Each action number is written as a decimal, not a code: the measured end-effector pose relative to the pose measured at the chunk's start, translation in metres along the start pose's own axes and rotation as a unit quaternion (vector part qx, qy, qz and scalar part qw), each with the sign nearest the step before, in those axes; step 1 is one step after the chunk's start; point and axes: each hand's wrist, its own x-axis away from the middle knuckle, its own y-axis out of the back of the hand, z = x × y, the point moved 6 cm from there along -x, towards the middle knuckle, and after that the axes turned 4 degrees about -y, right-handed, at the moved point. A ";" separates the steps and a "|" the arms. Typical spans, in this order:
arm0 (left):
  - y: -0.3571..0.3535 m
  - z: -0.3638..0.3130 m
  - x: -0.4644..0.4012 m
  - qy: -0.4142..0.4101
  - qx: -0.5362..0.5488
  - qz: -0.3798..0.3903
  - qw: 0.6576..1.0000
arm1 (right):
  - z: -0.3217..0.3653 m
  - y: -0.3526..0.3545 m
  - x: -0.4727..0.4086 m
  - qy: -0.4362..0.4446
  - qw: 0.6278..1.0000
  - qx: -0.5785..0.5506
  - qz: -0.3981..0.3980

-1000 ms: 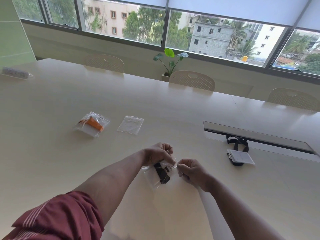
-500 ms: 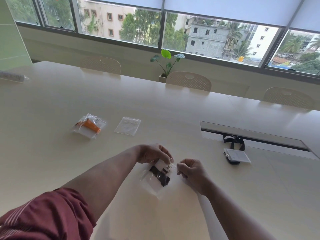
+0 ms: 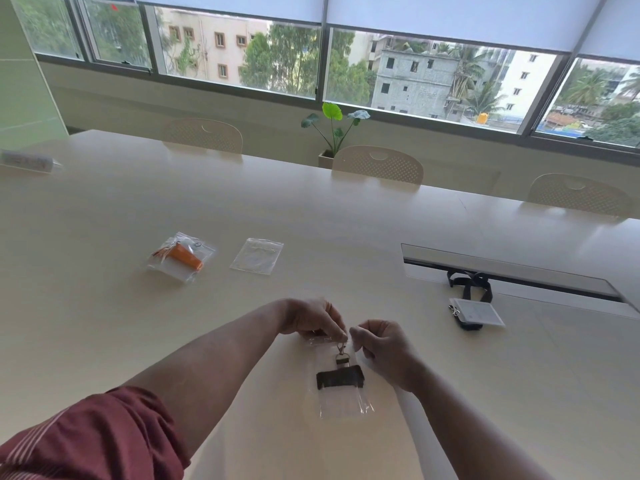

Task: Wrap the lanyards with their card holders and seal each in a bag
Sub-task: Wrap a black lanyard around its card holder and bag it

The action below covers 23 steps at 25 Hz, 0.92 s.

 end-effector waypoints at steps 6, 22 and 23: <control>-0.003 0.003 -0.005 0.003 -0.022 -0.036 0.999 | -0.006 -0.003 -0.005 -0.036 0.998 -0.031 0.037; -0.002 0.010 -0.001 -0.009 -0.056 -0.062 0.996 | 0.001 -0.007 -0.001 -0.042 0.998 -0.045 0.022; -0.003 0.010 0.000 -0.009 -0.058 -0.062 0.996 | 0.001 -0.007 -0.001 -0.044 0.997 -0.048 0.028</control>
